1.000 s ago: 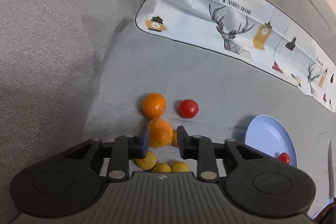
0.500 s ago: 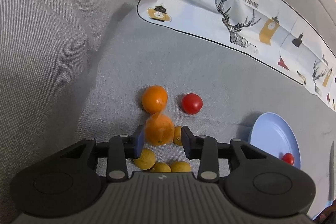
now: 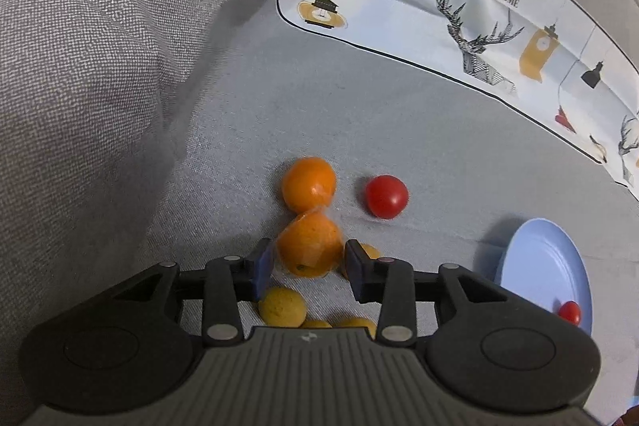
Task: Organize fruits
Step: 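Grasp a netted orange with the left tool while the right tool grasps a tangerine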
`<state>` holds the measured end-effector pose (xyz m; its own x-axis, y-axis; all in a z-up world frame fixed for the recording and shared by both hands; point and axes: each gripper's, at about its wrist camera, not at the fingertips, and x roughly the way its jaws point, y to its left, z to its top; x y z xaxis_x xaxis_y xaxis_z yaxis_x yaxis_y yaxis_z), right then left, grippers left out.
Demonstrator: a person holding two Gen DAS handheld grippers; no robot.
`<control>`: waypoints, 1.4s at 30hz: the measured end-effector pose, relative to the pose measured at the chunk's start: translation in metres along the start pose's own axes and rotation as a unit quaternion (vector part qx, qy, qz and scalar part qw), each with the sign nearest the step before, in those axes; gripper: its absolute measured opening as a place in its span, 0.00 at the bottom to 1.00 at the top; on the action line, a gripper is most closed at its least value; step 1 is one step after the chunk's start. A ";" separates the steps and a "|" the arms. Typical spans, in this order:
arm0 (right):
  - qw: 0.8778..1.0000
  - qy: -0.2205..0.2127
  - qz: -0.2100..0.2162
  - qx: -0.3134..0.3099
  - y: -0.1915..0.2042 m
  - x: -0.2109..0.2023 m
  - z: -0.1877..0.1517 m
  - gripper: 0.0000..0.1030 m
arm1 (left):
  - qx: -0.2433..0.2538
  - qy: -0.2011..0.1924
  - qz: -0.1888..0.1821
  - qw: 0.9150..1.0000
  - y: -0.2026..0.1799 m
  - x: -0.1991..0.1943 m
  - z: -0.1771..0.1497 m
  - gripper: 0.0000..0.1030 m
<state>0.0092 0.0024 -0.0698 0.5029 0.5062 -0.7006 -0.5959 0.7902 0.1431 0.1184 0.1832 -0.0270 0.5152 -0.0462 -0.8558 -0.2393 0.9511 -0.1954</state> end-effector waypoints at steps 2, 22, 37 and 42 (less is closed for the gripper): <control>1.000 0.001 -0.001 -0.001 0.000 0.000 0.000 0.37 | -0.003 0.001 0.000 1.000 0.000 0.002 0.001 0.42; 1.000 -0.003 -0.026 0.002 -0.008 -0.005 -0.003 0.37 | 0.051 -0.005 0.017 0.999 -0.007 -0.009 -0.012 0.39; 1.000 0.001 -0.028 0.002 -0.007 -0.003 -0.004 0.37 | 0.055 0.006 0.019 0.998 -0.011 0.003 -0.009 0.39; 1.000 0.001 -0.028 0.002 -0.007 -0.003 -0.004 0.37 | 0.058 0.006 0.020 0.998 -0.011 0.004 -0.009 0.39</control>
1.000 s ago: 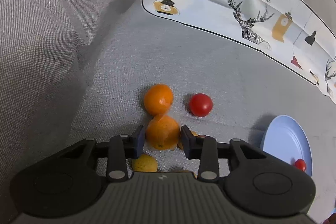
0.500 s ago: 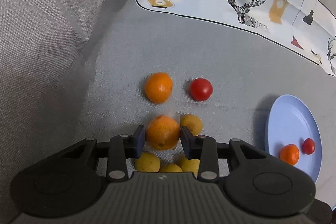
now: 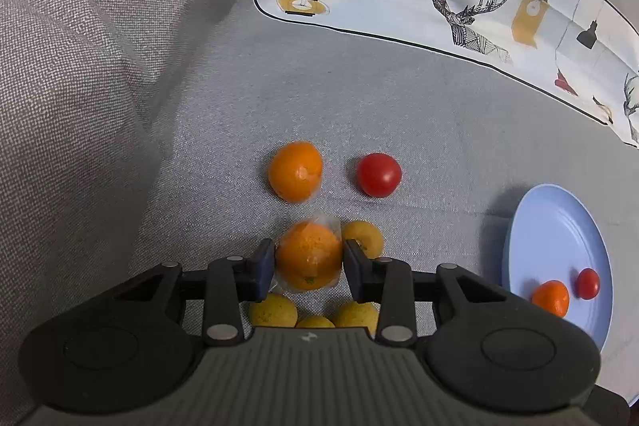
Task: Organize fruits
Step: 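Carry the orange and tangerine over the blue plate with both tools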
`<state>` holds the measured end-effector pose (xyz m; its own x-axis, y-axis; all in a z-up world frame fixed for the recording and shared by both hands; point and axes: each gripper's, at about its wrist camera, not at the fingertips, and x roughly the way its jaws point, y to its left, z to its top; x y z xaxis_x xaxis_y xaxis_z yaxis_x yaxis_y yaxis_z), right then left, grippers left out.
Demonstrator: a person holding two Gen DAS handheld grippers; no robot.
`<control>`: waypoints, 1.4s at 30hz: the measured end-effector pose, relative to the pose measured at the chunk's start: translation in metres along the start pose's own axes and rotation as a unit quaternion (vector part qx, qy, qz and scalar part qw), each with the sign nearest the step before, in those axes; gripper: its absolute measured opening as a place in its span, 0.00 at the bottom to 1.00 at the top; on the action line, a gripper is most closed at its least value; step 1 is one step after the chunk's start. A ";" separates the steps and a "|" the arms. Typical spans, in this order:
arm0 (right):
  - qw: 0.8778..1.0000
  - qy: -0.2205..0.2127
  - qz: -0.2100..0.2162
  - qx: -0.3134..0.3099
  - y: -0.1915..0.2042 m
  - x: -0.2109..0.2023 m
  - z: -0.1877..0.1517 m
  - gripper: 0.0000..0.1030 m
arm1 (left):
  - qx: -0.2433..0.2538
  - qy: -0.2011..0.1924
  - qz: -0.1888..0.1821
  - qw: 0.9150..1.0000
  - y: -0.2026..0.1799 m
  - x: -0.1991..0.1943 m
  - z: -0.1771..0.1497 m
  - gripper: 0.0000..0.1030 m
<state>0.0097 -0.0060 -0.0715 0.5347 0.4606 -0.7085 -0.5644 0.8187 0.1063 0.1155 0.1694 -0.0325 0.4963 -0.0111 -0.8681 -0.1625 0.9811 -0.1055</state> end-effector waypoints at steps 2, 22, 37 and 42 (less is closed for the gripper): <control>1.000 0.000 0.000 0.001 0.000 0.000 0.000 0.37 | 0.001 0.000 0.000 1.000 -0.001 0.000 0.000 0.39; 1.000 -0.014 -0.006 -0.004 0.002 -0.009 0.004 0.37 | 0.010 -0.008 0.001 1.000 -0.005 -0.005 0.000 0.39; 0.998 -0.060 -0.029 -0.003 -0.024 -0.049 0.020 0.37 | 0.006 -0.043 -0.009 0.999 -0.018 -0.032 0.002 0.39; 0.996 -0.073 -0.044 0.010 -0.045 -0.062 0.020 0.37 | 0.023 -0.077 -0.021 0.997 -0.039 -0.043 0.000 0.39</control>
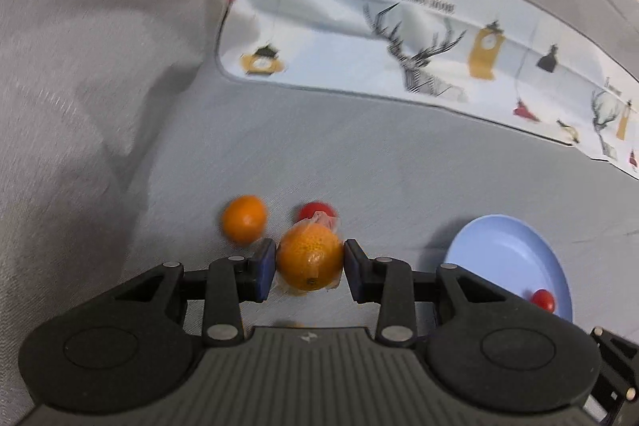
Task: Organize fruits
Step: 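Carry the orange and tangerine over the blue plate with both tools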
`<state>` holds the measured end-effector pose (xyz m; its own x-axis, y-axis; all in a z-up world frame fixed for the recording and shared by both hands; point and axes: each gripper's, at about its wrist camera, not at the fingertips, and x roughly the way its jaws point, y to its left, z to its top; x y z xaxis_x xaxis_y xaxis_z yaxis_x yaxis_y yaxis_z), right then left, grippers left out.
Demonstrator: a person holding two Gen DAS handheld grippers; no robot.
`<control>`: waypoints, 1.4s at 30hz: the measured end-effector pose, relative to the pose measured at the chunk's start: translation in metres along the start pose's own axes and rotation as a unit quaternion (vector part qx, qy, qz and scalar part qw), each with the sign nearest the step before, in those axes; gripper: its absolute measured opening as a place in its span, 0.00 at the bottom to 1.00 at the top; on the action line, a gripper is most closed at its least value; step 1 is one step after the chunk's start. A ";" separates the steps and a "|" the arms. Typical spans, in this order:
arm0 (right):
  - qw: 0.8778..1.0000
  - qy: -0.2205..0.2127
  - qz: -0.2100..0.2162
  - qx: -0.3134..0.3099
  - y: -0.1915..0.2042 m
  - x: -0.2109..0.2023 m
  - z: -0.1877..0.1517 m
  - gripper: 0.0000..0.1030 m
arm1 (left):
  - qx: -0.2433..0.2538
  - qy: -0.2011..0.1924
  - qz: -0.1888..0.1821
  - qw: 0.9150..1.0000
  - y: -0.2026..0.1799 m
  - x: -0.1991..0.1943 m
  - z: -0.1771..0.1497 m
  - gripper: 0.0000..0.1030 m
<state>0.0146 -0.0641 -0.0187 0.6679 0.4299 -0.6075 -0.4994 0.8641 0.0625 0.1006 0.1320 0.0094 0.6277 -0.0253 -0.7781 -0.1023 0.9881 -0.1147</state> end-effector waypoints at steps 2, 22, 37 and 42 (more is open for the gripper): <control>1.000 -0.008 -0.007 0.006 -0.010 -0.006 0.002 0.37 | 0.008 -0.015 -0.006 1.000 -0.010 -0.003 0.001 0.39; 0.986 0.024 -0.104 0.129 -0.100 -0.017 -0.012 0.37 | 0.083 -0.028 -0.086 0.992 -0.112 0.013 -0.015 0.39; 0.982 0.054 -0.121 0.135 -0.107 -0.011 -0.016 0.37 | 0.120 -0.014 -0.089 0.989 -0.139 0.027 -0.027 0.39; 0.982 0.058 -0.120 0.131 -0.105 -0.010 -0.014 0.37 | 0.120 -0.012 -0.089 0.989 -0.140 0.029 -0.025 0.39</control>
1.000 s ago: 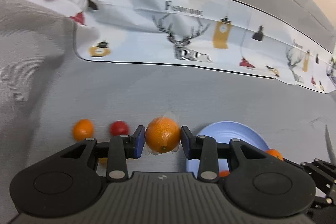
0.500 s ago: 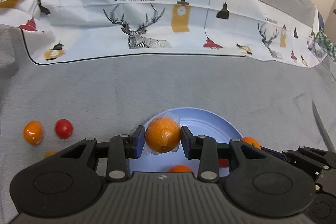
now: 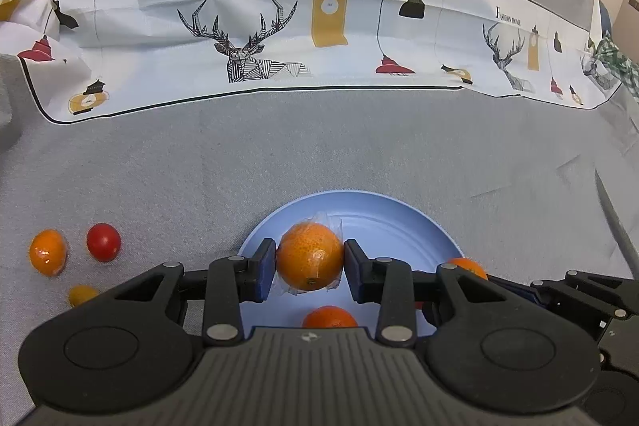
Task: Organize fruits
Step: 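Carry the orange and tangerine over the blue plate with both tools, then open the left tool over the plate while the right tool releases the tangerine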
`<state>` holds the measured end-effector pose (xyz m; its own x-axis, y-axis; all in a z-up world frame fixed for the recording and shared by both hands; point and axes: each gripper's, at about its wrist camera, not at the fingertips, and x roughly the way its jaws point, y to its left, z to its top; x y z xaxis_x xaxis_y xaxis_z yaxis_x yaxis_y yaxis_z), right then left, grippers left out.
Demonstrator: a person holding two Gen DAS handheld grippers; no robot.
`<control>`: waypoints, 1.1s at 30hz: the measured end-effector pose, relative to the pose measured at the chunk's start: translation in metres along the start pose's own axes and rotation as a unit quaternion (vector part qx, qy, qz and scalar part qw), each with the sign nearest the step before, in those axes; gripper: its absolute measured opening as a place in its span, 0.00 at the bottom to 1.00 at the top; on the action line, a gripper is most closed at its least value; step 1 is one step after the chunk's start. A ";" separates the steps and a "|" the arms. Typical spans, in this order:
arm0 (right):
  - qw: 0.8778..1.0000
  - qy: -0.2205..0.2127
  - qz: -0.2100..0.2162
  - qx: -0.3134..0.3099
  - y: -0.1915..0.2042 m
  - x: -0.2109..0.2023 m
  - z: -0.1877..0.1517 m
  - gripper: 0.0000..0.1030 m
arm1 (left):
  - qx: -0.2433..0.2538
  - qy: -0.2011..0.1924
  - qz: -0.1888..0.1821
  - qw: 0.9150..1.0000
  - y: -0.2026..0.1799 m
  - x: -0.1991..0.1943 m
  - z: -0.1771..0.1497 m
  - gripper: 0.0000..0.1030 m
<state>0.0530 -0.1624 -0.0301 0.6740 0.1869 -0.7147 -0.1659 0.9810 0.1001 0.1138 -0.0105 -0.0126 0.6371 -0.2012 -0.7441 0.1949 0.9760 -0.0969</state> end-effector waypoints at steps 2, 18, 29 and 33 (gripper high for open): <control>1.000 0.000 0.001 -0.001 0.000 0.000 0.001 0.37 | 0.000 0.000 0.000 1.000 0.000 0.000 0.000 0.39; 1.000 0.009 -0.002 -0.010 0.006 0.004 -0.001 0.37 | 0.009 0.011 -0.006 1.000 -0.004 0.003 -0.003 0.39; 1.000 0.016 -0.004 -0.012 0.007 0.006 -0.001 0.38 | 0.009 0.014 -0.014 1.000 -0.005 0.004 -0.003 0.39; 1.000 0.017 -0.008 -0.013 0.008 0.006 -0.001 0.45 | 0.009 0.020 -0.018 1.000 -0.006 0.005 -0.003 0.41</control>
<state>0.0556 -0.1532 -0.0343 0.6525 0.1696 -0.7386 -0.1749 0.9820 0.0711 0.1133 -0.0171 -0.0178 0.5985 -0.2324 -0.7667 0.2316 0.9663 -0.1121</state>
